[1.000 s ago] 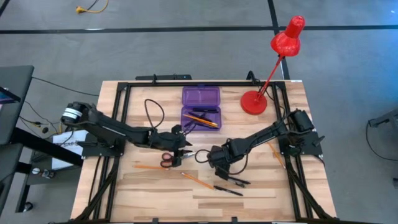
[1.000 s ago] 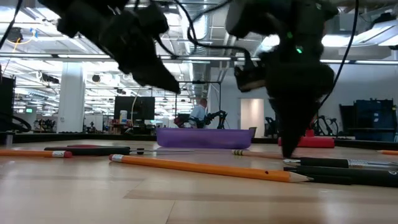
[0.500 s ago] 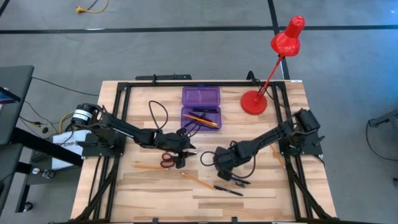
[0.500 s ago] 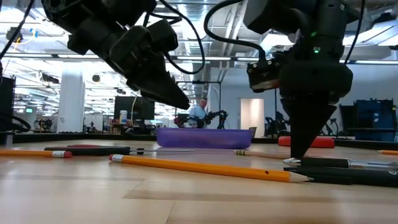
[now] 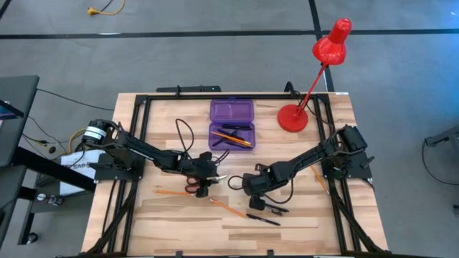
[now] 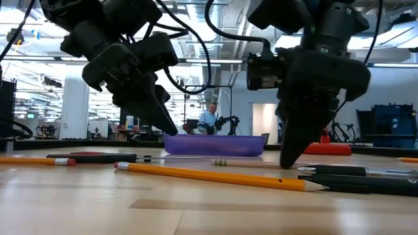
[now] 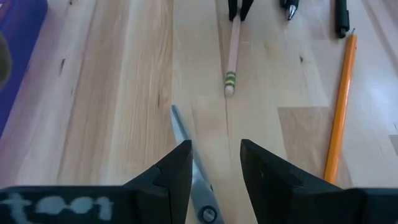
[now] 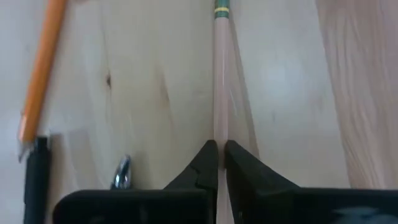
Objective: Pick & place school supplies into a supply box
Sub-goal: Put the light brown pencil into the purple supply box
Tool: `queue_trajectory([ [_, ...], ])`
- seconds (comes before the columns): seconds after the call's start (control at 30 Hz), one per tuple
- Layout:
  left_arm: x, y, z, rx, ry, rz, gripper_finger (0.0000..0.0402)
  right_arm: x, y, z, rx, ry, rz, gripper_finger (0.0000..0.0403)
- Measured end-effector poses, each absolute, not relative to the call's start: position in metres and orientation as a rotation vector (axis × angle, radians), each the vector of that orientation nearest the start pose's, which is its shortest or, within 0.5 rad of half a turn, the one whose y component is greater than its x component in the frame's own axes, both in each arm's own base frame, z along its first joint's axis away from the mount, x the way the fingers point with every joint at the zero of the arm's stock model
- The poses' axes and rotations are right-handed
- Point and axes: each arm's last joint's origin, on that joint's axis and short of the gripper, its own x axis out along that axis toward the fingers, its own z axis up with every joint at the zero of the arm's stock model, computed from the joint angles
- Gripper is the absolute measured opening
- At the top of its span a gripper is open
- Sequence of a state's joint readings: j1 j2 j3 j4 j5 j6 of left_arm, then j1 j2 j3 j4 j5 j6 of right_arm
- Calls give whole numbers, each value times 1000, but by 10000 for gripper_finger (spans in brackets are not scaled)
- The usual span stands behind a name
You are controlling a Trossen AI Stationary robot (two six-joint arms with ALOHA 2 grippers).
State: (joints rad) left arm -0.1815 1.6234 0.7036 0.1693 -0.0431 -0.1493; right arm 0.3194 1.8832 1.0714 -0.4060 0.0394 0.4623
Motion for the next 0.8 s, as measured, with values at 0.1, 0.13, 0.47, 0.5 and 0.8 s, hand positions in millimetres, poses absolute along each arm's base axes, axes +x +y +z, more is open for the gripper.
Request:
queue_trajectory([
  [0.1, 297, -57, 144, -44, 732, -75, 123, 334, 105, 128, 201, 1195, -36, 4],
  [0.13, 297, -59, 144, -31, 727, -78, 123, 335, 104, 129, 207, 1181, -35, 3],
  [0.47, 298, -74, 110, -3, 828, -73, 123, 347, 94, 131, 235, 1072, -81, 0],
  [0.5, 299, -76, 108, -18, 831, -55, 123, 348, 93, 131, 237, 1069, -82, 1],
  [0.8, 300, -83, 105, -18, 773, 33, 123, 348, 96, 133, 231, 1059, -69, 2],
])
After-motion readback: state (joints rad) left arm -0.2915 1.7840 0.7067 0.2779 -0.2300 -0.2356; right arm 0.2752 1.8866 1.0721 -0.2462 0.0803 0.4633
